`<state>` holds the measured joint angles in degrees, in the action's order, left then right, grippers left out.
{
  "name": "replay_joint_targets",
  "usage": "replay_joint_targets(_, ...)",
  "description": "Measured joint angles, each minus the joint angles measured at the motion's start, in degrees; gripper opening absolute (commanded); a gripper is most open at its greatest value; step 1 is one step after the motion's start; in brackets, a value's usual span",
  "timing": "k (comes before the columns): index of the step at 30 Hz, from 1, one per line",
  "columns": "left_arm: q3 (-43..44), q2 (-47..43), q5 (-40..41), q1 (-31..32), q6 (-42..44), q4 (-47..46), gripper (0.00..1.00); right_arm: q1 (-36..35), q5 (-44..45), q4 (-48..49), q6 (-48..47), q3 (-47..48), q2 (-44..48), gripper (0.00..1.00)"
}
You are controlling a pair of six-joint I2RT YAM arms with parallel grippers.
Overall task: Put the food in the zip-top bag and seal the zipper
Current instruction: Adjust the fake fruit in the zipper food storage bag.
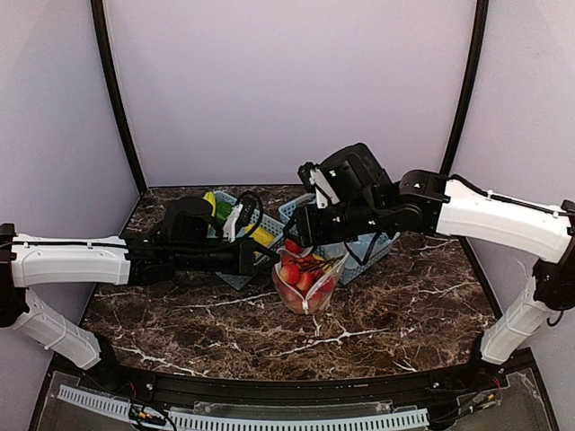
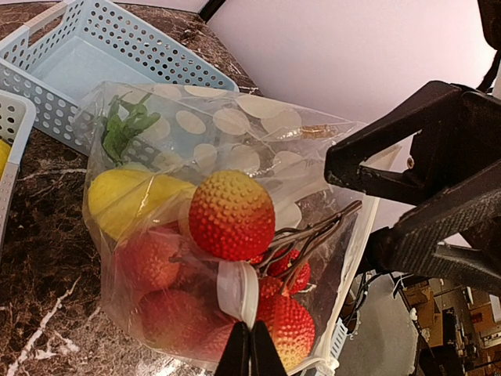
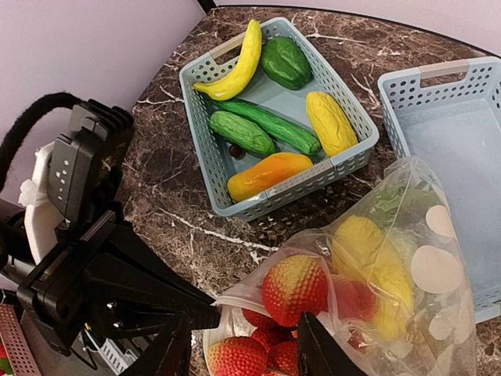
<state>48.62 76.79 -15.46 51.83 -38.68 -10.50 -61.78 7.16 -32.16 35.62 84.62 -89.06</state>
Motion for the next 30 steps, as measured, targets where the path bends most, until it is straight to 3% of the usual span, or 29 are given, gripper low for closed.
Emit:
replay_joint_targets(22, 0.00, -0.15, -0.15, 0.00, -0.11, 0.00, 0.01, 0.39, 5.57, -6.86, 1.55, 4.09, -7.26, 0.48)
replay_joint_targets(30, 0.00, -0.59, -0.13, 0.00, -0.13, 0.00, 0.01, 0.63, 5.55, -6.91, 2.12, 4.09, -7.72, 0.35)
